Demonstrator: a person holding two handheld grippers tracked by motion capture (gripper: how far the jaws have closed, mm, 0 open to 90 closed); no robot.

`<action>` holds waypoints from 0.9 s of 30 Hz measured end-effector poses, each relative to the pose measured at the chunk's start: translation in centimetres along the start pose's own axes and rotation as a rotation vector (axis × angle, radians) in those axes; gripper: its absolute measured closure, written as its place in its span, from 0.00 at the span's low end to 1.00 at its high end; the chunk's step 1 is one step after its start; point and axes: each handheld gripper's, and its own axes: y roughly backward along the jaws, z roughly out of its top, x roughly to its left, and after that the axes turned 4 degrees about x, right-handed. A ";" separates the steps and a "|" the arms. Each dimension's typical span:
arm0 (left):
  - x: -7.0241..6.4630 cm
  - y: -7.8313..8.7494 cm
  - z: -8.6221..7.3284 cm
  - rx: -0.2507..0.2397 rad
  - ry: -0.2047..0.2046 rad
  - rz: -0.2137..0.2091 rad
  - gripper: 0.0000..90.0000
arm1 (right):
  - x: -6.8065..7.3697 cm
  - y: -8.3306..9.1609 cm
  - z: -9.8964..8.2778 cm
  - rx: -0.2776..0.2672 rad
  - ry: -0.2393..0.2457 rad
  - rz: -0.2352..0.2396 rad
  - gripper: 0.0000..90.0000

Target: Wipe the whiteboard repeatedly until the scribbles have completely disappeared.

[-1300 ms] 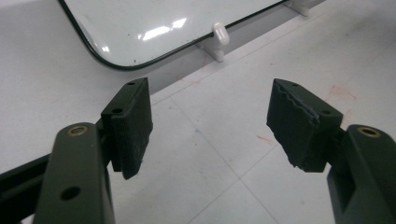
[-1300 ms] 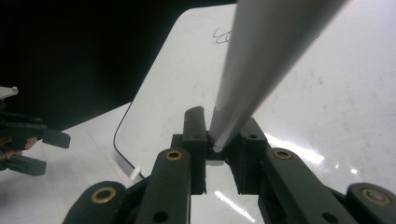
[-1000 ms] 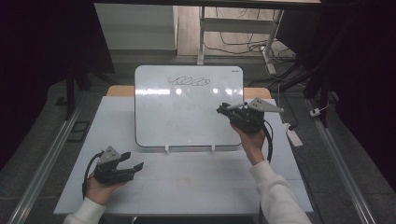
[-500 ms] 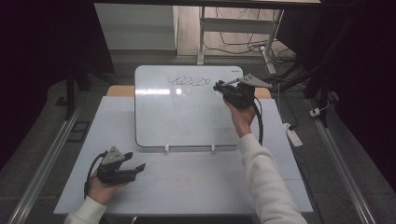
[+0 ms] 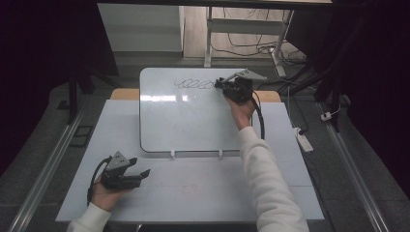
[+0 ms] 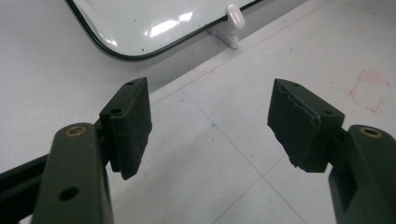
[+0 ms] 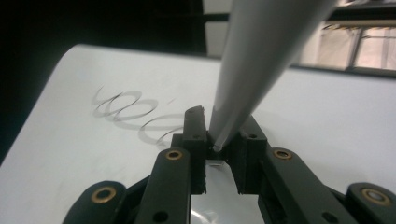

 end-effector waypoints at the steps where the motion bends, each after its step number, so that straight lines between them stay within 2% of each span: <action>1: 0.0 0.0 0.0 0.000 0.000 0.000 0.34 | 0.0 0.0 0.0 0.000 0.000 0.000 0.86; 2: -0.1 0.0 0.0 0.002 -0.003 0.000 0.34 | 0.4 -0.1 0.1 0.010 0.037 0.000 0.86; 3: -0.1 0.0 0.0 0.002 -0.003 0.000 0.34 | 0.4 -0.1 0.1 0.010 0.037 0.000 0.86; 4: -0.2 0.0 0.0 0.003 -0.006 0.001 0.34 | 0.0 0.1 0.5 -0.012 0.033 -0.036 0.86; 5: -0.2 0.0 0.0 0.003 -0.006 0.001 0.34 | 0.0 0.1 0.5 -0.012 0.033 -0.036 0.86; 6: -0.2 0.1 0.0 0.000 -0.007 0.002 0.34 | -0.8 0.4 0.7 -0.036 -0.005 -0.062 0.86; 9: -0.2 0.0 0.1 -0.002 -0.008 0.001 0.34 | -0.5 0.3 0.5 -0.025 -0.015 -0.042 0.86; 10: -0.2 0.0 0.1 0.000 -0.007 0.000 0.34 | 0.6 -0.2 0.0 0.012 0.044 0.006 0.86; 11: -0.2 0.0 0.1 0.000 -0.007 0.000 0.34 | 0.6 -0.2 0.0 0.012 0.044 0.006 0.86; 12: -0.2 0.0 0.1 0.003 -0.008 0.001 0.34 | 1.1 -0.4 0.1 0.028 0.085 0.005 0.86; 13: -0.2 0.0 0.1 0.003 -0.008 0.001 0.34 | 0.9 -0.3 0.3 0.018 0.075 -0.003 0.86; 16: -0.3 0.1 0.1 -0.002 -0.012 0.000 0.34 | -0.6 0.0 0.9 -0.037 -0.008 -0.059 0.86; 19: -0.3 0.0 0.1 -0.001 -0.011 0.000 0.34 | -0.5 -0.1 0.9 -0.031 -0.009 -0.051 0.86; 20: -0.2 0.0 0.1 0.001 -0.010 -0.002 0.34 | 0.5 -0.5 0.5 -0.001 0.035 -0.002 0.86; 22: -0.2 -0.1 0.1 0.002 -0.009 -0.002 0.34 | 1.0 -0.7 0.3 0.016 0.069 0.006 0.86; 23: -0.2 0.0 0.1 0.002 -0.012 0.000 0.34 | 0.7 -0.6 0.4 0.013 0.058 0.009 0.86; 25: -0.3 0.0 0.0 0.001 -0.013 0.000 0.34 | -0.1 -0.3 0.7 -0.024 0.004 -0.030 0.86; 26: -0.3 0.0 0.0 0.001 -0.013 0.000 0.34 | -0.1 -0.3 0.7 -0.024 0.004 -0.030 0.86; 27: -0.3 0.1 0.1 -0.002 -0.014 0.000 0.34 | -0.5 -0.2 0.8 -0.038 -0.019 -0.038 0.86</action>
